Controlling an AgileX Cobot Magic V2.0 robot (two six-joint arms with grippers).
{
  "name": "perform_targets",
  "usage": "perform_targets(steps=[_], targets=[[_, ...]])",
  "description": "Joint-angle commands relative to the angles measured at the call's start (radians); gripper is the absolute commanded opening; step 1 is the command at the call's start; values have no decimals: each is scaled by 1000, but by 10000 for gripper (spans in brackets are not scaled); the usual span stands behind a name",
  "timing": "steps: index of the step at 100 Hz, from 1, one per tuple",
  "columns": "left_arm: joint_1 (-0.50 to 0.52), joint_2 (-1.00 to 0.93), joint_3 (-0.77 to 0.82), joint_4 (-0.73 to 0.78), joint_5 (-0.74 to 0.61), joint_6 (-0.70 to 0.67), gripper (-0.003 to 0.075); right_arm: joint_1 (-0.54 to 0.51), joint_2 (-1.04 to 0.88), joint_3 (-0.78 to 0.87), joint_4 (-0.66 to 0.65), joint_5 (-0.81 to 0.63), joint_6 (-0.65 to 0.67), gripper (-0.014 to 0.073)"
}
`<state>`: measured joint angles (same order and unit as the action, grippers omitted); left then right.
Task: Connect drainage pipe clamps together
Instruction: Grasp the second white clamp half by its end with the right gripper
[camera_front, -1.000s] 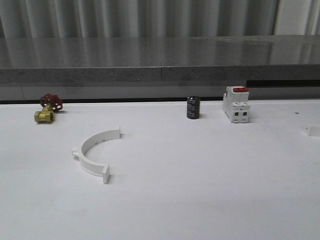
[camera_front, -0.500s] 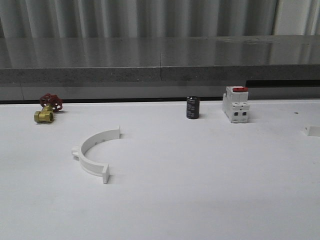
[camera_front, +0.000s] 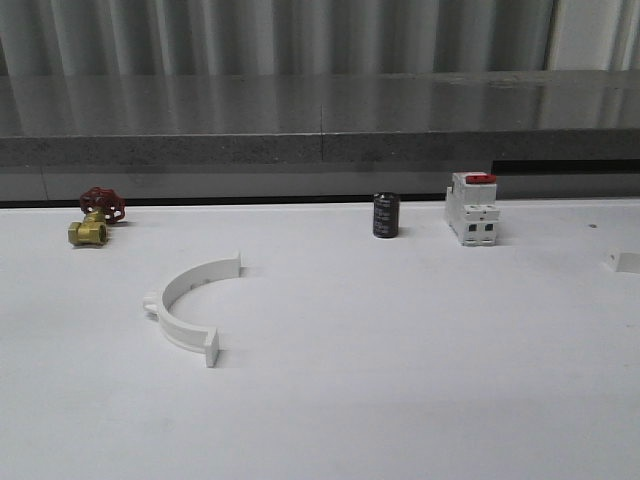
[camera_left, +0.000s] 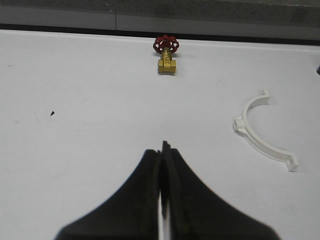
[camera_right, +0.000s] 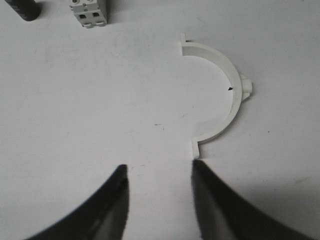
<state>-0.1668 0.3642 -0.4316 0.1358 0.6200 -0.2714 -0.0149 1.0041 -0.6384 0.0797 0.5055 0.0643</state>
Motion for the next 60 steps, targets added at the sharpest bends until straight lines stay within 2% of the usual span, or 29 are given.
perform_targets(steps=[1,5,22,43,60], targets=[[0,7,-24,-4,-72,0,-20,-4,-9,-35,11,-47,-4,543],[0,7,-24,-4,-72,0,-20,-4,-9,-38,11,-47,-4,566],[0,7,-24,-4,-72,0,-20,-8,36,-119,10,40,-4,560],[0,7,-24,-4,-72,0,-20,-60,208,-307,-8,193,-12,560],[0,7,-24,-4,-72,0,-20,-127,353,-420,-8,229,-72,560]])
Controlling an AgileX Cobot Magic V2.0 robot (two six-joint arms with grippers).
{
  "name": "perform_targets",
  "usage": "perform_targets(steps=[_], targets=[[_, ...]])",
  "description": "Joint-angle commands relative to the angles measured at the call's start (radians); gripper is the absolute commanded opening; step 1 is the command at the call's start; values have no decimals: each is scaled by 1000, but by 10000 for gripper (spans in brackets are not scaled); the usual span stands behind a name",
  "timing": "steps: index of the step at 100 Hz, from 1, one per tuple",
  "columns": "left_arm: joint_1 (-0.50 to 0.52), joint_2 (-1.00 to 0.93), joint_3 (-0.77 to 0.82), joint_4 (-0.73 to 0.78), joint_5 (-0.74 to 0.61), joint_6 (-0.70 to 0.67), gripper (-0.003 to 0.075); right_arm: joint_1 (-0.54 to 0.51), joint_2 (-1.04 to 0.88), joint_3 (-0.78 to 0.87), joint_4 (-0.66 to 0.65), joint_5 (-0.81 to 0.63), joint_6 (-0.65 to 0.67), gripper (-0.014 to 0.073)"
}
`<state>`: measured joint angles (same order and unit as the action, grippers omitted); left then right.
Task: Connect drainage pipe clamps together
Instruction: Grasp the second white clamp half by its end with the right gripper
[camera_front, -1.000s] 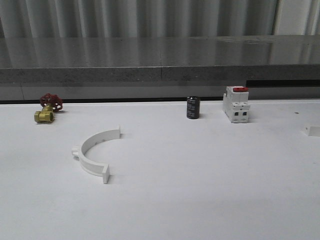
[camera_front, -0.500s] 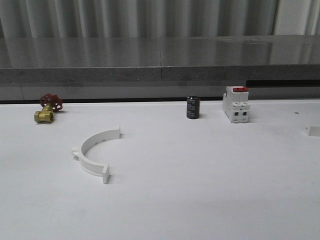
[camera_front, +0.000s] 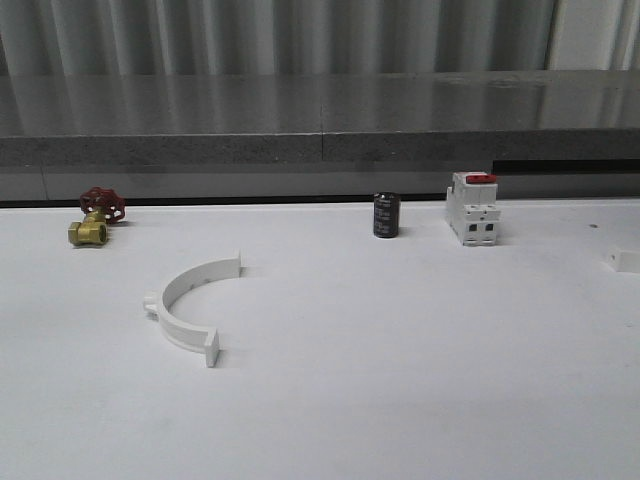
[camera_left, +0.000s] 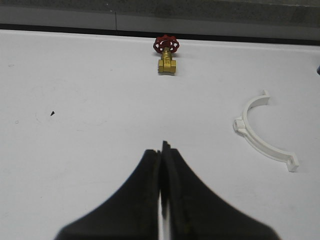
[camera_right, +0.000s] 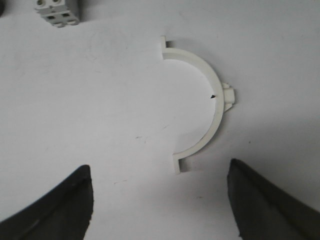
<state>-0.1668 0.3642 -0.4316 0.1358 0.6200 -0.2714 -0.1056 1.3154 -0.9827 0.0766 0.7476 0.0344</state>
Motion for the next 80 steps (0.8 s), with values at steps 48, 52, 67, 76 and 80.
perform_targets(steps=[48,52,67,76,80], targets=[[0,7,-24,-4,-72,0,-21,-137,373,-201,-5,-67,-197,560],[0,7,-24,-4,-72,0,-20,-137,395,-203,-5,-72,-202,560],[0,7,-24,-4,-72,0,-20,-137,457,-204,-5,-113,-211,560],[0,7,-24,-4,-72,0,-20,-137,485,-204,-5,-129,-231,560],[0,7,-24,-4,-72,0,-20,-137,496,-204,-5,-136,-237,560]])
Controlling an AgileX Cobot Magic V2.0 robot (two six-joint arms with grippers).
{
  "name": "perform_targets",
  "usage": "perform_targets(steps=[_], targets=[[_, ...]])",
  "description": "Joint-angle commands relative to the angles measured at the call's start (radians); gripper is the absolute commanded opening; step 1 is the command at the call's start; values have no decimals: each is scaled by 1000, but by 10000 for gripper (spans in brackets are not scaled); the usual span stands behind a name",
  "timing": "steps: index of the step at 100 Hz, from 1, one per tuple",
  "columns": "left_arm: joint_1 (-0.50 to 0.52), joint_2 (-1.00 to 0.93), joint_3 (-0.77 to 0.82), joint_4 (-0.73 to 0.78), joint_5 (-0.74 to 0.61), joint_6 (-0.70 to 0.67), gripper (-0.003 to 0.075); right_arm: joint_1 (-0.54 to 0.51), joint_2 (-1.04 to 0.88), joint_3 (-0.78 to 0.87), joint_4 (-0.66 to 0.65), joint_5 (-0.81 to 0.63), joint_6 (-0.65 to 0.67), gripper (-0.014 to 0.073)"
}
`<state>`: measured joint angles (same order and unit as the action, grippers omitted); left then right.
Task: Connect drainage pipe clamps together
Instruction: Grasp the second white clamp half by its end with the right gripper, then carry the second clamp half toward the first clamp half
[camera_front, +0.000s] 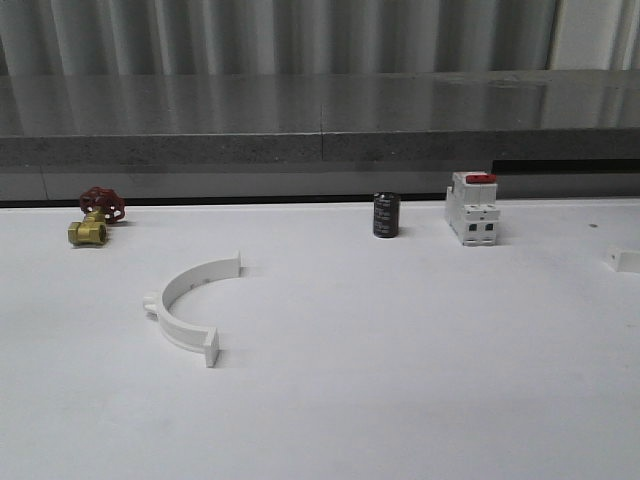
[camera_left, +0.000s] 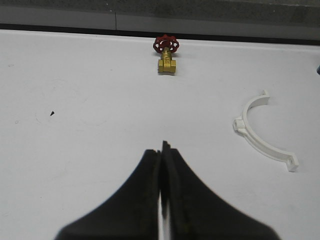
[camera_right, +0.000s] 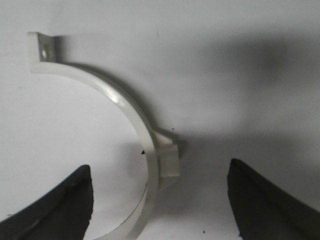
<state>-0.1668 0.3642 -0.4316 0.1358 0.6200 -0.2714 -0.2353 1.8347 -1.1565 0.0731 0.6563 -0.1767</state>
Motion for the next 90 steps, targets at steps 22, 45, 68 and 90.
perform_targets(steps=[22,45,68,90], targets=[[0,7,-24,-4,-72,0,-20,-7,7,-30,-2,-56,-27,560],[0,7,-24,-4,-72,0,-21,-7,8,-30,0,-58,-27,493],[0,7,-24,-4,-72,0,-21,-7,8,-30,0,-49,-26,172],[0,7,-24,-4,-72,0,-20,-7,8,-30,0,-75,-26,88]])
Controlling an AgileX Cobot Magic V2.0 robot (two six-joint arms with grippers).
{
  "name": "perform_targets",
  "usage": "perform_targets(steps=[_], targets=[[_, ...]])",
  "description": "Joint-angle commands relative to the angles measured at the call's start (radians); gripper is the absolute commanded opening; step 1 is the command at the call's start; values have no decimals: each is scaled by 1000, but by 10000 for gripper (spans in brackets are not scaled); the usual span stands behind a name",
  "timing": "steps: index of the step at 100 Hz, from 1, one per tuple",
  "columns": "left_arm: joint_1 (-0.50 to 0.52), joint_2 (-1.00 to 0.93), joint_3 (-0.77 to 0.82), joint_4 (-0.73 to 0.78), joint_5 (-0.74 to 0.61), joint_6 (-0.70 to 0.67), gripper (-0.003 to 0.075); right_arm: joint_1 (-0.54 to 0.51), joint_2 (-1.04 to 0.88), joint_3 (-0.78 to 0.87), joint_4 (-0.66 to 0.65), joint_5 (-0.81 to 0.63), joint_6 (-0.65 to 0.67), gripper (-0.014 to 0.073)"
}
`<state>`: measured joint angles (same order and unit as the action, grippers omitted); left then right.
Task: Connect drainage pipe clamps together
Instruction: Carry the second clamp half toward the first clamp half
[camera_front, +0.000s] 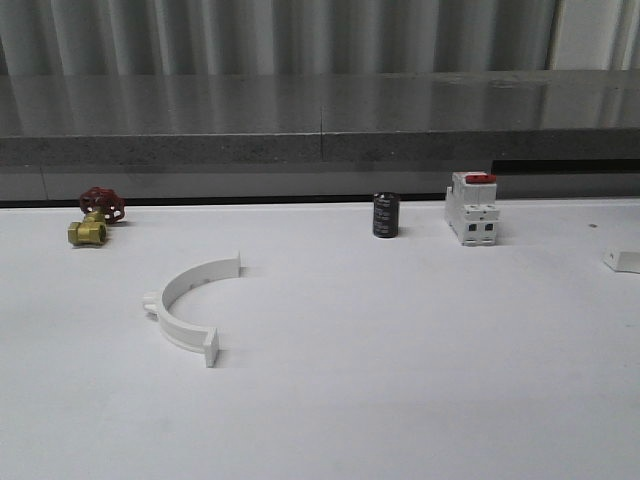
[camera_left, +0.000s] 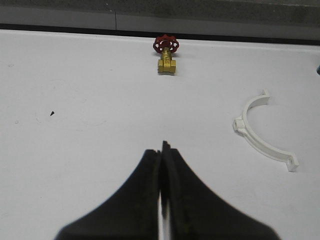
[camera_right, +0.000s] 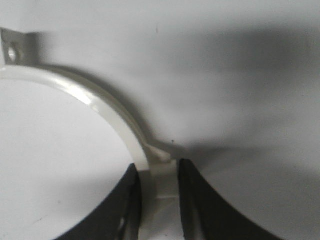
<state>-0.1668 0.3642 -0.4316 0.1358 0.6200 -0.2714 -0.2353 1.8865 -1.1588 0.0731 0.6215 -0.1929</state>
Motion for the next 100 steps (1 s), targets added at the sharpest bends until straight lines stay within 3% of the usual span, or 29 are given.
perform_targets(steps=[1,46,75,88,100], targets=[[0,7,-24,-4,-72,0,-20,-7,-44,-28,0,-46,-9,88],[0,7,-24,-4,-72,0,-21,30,-64,-28,7,-45,2,91],[0,7,-24,-4,-72,0,-20,246,-179,-30,-12,25,269,91],[0,7,-24,-4,-72,0,-20,390,-199,-32,-125,64,434,91],[0,7,-24,-4,-72,0,-20,543,-189,-61,-300,157,704,91]])
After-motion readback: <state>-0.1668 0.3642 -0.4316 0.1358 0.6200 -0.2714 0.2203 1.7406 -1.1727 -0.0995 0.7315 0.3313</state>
